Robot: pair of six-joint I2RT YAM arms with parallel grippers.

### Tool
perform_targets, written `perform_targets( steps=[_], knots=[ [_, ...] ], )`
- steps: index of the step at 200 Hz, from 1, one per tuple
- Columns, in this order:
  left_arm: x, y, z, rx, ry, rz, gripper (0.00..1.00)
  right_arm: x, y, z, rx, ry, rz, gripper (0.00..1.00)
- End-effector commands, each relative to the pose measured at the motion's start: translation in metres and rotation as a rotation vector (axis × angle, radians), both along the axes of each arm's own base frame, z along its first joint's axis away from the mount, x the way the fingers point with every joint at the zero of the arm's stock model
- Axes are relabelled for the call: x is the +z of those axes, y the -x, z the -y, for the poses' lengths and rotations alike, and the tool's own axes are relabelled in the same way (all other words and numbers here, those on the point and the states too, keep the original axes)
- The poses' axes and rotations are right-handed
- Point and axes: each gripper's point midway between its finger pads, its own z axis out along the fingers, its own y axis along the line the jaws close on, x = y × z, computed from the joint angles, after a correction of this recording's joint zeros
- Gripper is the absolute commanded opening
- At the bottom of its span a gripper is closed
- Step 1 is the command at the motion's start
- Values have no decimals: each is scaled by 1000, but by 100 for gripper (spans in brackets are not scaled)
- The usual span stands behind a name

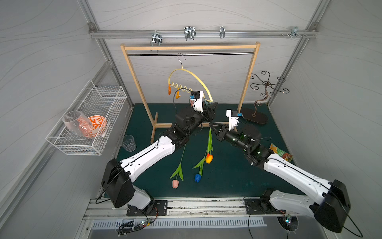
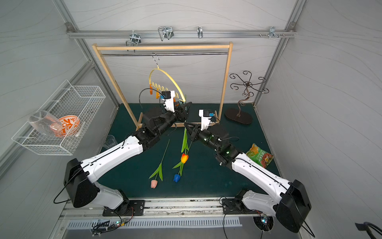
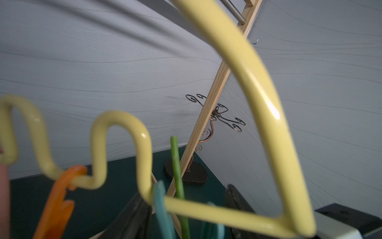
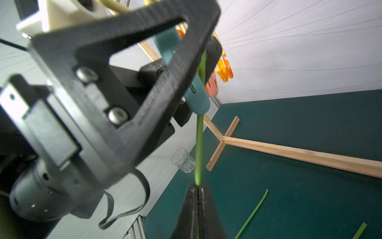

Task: Dry the flowers on a clothes hanger
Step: Clamp the flower onto the hanger.

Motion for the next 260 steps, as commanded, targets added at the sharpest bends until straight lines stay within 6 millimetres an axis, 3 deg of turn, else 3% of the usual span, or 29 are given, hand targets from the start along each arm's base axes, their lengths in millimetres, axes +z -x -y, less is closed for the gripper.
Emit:
perform_targets(
  steps=[1, 37, 61, 116, 137, 166, 202, 228, 260],
  knots=[
    [23, 11, -12, 4, 22, 62, 66, 14, 0, -2, -4, -24, 24, 0],
    [19, 23, -28, 27, -1, 57, 81, 8, -7, -6, -16, 2, 6, 0],
    [10, 34, -36, 22, -29, 39, 99, 3, -13, -12, -16, 26, -10, 0],
    [-8, 60, -63, 39, -74, -5, 100, -15, -24, -23, -14, 81, -50, 0],
    [-22, 72, -91, 112, -109, -95, 100, -24, -30, -28, -18, 117, -59, 0],
    [-72, 81, -152, 359, -122, -272, 100, -32, -38, -35, -20, 153, -54, 0],
    [-148, 94, -199, 573, -64, -433, 100, -39, -49, -42, -31, 187, -56, 0],
    [-200, 106, -221, 679, -15, -531, 100, -46, -55, -48, -35, 204, -66, 0],
    [-248, 113, -230, 720, 21, -572, 100, -56, -64, -52, -49, 225, -84, 0]
  ],
)
